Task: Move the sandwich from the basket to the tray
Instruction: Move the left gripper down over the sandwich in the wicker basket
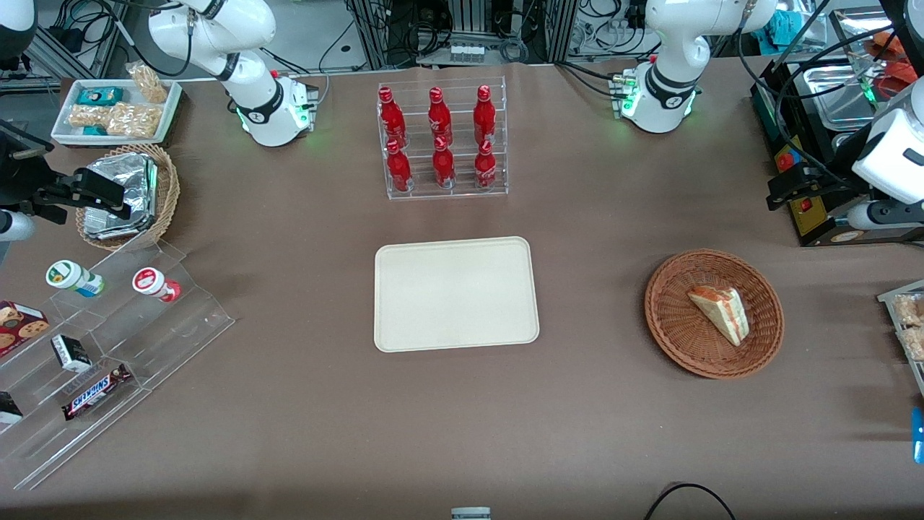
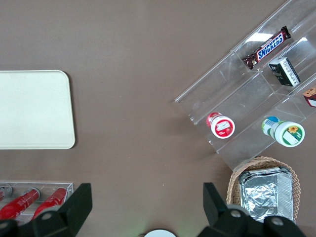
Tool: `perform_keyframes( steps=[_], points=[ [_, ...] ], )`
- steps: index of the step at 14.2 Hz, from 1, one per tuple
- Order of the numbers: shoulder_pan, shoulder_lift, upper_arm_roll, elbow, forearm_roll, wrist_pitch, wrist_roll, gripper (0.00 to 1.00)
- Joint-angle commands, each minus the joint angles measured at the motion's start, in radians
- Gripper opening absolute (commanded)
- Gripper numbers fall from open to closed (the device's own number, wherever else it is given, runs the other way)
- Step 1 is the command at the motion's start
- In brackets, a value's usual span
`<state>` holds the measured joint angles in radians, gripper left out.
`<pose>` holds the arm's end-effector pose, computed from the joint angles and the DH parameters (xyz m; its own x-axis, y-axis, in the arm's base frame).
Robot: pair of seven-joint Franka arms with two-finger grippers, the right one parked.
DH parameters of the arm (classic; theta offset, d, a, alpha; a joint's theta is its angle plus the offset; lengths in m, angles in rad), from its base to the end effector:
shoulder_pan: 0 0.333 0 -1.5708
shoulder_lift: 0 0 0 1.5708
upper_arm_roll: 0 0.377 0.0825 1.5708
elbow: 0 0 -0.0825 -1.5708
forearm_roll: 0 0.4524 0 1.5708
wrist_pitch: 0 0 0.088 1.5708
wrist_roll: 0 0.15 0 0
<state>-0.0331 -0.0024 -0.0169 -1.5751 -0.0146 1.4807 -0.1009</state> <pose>0.6071 -0.0327 0.6344 0.9944 0.0498 -0.0929 0.0505 -0.9987 0.0052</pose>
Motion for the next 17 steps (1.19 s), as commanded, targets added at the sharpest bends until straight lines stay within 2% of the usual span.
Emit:
perform_keyframes(
  steps=[1, 3, 6, 8, 11, 14, 17],
  points=[
    [0.008, 0.011, 0.0, -0.029, 0.013, -0.007, -0.006, 1.0],
    [0.041, 0.033, -0.002, -0.075, 0.012, 0.032, -0.005, 1.0],
    [0.042, 0.068, 0.0, -0.193, 0.016, 0.206, -0.002, 1.0],
    [0.047, 0.075, 0.0, -0.294, 0.048, 0.342, -0.002, 1.0],
    [0.067, 0.085, 0.0, -0.471, 0.051, 0.6, -0.002, 1.0],
    [0.091, 0.114, -0.001, -0.581, 0.048, 0.803, -0.013, 1.0],
    [0.11, 0.157, -0.002, -0.625, 0.03, 0.911, -0.182, 1.0]
  ],
)
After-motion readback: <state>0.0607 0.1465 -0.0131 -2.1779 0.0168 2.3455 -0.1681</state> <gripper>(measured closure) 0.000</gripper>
